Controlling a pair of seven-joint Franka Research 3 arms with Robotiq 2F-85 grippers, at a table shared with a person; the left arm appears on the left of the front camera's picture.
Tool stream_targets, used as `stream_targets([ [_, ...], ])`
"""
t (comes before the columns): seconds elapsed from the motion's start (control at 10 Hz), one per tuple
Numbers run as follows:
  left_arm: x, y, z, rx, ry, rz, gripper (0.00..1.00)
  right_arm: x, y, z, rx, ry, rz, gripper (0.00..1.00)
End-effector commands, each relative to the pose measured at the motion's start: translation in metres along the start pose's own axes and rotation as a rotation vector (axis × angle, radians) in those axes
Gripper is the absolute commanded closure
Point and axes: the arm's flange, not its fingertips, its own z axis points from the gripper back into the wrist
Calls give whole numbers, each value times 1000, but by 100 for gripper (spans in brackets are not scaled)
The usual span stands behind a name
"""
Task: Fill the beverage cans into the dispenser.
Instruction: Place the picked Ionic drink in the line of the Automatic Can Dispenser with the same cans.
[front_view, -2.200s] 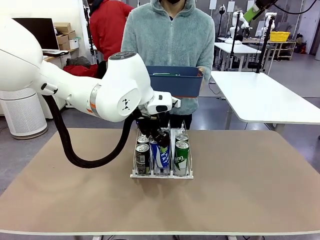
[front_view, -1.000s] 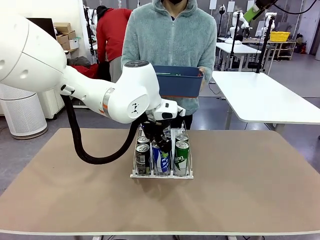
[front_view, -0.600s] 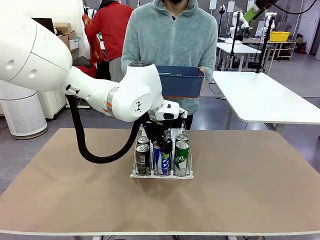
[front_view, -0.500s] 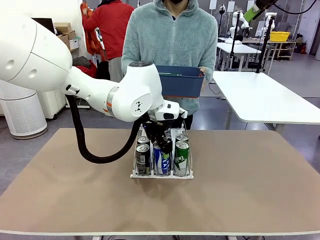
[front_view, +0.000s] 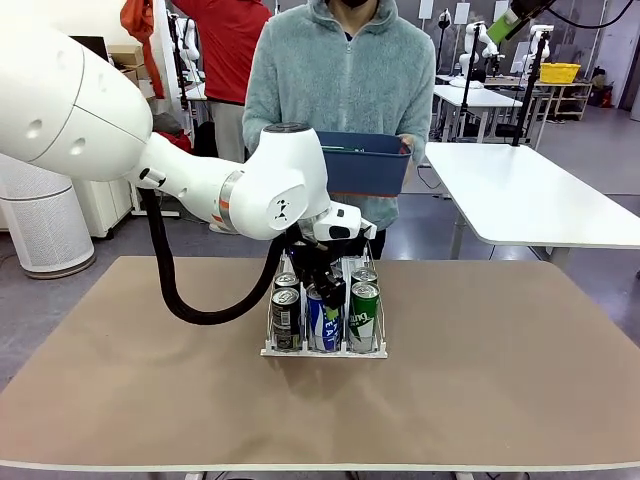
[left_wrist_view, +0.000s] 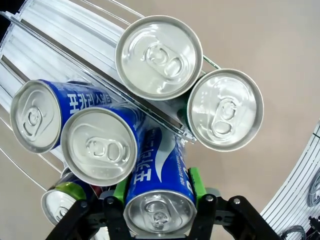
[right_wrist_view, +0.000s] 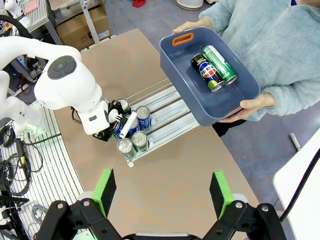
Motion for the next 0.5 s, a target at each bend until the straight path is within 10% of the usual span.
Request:
stream_targets([
  [0.0, 2, -7, -4, -33, 19, -41, 23, 0, 1, 0, 1, 1, -8, 0],
  [0.2, -6, -10, 15, 0, -2, -23, 3, 0, 1, 0, 1, 1, -8, 0],
  [0.3, -8, -14, 23, 24, -19, -13, 18, 0, 1, 0, 1, 1, -8, 0],
  [0.4, -11, -21, 30, 45, -39, -2, 0, 0, 1, 0, 1, 1, -8, 0],
])
